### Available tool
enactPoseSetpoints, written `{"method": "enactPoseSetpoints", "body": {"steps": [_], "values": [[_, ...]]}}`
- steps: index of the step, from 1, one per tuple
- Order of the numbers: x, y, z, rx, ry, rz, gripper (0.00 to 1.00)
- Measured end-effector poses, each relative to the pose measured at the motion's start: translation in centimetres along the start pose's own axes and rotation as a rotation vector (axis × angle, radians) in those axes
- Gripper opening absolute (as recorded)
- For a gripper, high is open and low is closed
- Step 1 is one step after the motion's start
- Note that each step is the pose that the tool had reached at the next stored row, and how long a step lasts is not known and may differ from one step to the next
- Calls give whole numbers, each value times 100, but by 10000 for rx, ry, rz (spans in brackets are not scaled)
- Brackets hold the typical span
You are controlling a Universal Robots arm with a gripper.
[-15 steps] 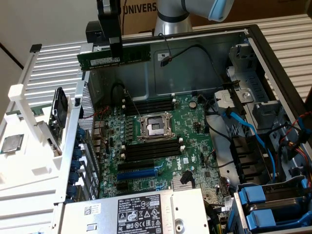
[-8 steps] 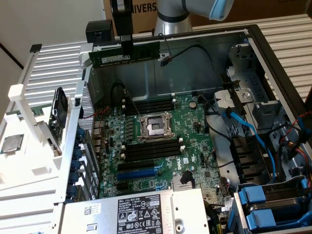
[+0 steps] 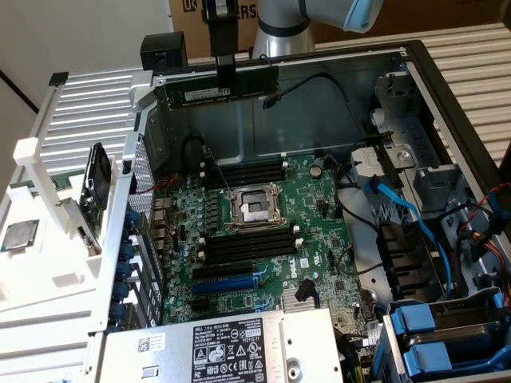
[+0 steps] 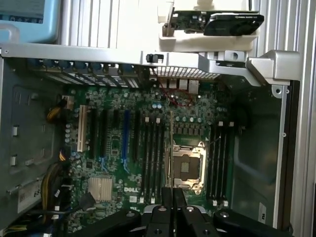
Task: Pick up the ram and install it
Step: 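Pick up the ram and move it above insertion slot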
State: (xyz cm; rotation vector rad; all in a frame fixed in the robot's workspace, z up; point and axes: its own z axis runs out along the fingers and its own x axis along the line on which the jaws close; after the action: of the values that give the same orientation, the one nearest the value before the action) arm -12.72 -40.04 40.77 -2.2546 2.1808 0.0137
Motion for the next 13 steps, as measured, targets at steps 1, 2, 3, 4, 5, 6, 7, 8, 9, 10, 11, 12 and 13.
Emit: {"method": "enactPoseSetpoints", "body": {"steps": [1, 2, 3, 4, 5, 6, 7, 8, 9, 10, 11, 12, 13], "values": [[0, -2, 6, 6, 1, 75, 13], [0, -5, 14, 20, 2, 141, 13], [0, -11, 25, 30, 0, 184, 13], [1, -17, 37, 37, -3, 230, 13], [1, -28, 67, 45, -20, 327, 13], [2, -33, 78, 46, -24, 373, 13], [1, -34, 81, 46, -23, 388, 13], [1, -34, 81, 45, -24, 388, 13], [1, -34, 81, 45, -24, 389, 13], [2, -34, 81, 46, -24, 389, 13], [2, -34, 82, 46, -24, 389, 13], [5, -36, 91, 49, -32, 388, 13], [12, -38, 106, 49, -47, 386, 13]]}}
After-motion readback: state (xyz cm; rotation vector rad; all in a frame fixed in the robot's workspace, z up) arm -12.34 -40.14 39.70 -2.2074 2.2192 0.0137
